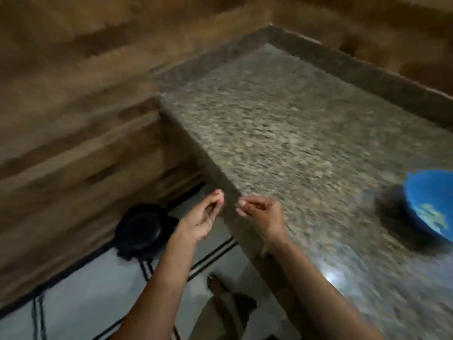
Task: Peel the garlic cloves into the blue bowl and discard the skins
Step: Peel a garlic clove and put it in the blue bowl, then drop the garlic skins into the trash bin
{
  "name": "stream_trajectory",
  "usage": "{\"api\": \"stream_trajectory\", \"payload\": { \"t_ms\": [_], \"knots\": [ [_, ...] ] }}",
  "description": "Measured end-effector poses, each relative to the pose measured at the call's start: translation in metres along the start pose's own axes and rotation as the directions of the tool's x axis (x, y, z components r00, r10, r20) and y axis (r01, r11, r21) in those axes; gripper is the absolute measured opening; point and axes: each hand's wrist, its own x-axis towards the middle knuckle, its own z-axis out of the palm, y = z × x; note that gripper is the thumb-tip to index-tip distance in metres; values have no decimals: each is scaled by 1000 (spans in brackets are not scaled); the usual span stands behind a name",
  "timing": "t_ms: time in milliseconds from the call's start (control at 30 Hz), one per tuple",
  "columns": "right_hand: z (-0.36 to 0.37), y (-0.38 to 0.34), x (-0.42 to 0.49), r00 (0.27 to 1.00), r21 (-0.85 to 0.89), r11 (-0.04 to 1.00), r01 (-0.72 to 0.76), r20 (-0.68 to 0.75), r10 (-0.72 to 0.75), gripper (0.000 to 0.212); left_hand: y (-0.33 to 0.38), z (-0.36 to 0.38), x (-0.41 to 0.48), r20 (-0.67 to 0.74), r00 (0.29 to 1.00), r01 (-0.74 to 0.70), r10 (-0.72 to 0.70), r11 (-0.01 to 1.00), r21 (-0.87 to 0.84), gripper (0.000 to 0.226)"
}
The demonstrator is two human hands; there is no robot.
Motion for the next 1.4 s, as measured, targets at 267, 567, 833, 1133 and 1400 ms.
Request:
{"api": "stream_trajectory", "payload": {
  "t_ms": [267,567,833,1133,1400],
  "knots": [
    [192,43,95,922,-145,952,-268,248,297,18,137,-132,61,-264,953,-226,150,932,-285,25],
    [288,69,163,867,-314,877,-363,231,442,25,210,-199,93,-400,892,-375,210,838,-396,11],
    [351,110,235,798,-392,793,-467,199,568,24,230,-234,155,-479,869,-400,123,743,-536,20],
    [359,185,289,753,-552,670,-496,111,649,10,211,-244,212,-364,927,-357,92,517,-778,22],
    [366,304,335,784,-672,623,-401,100,613,7,168,-277,328,-706,707,-459,-44,731,-505,7]
  ]
}}
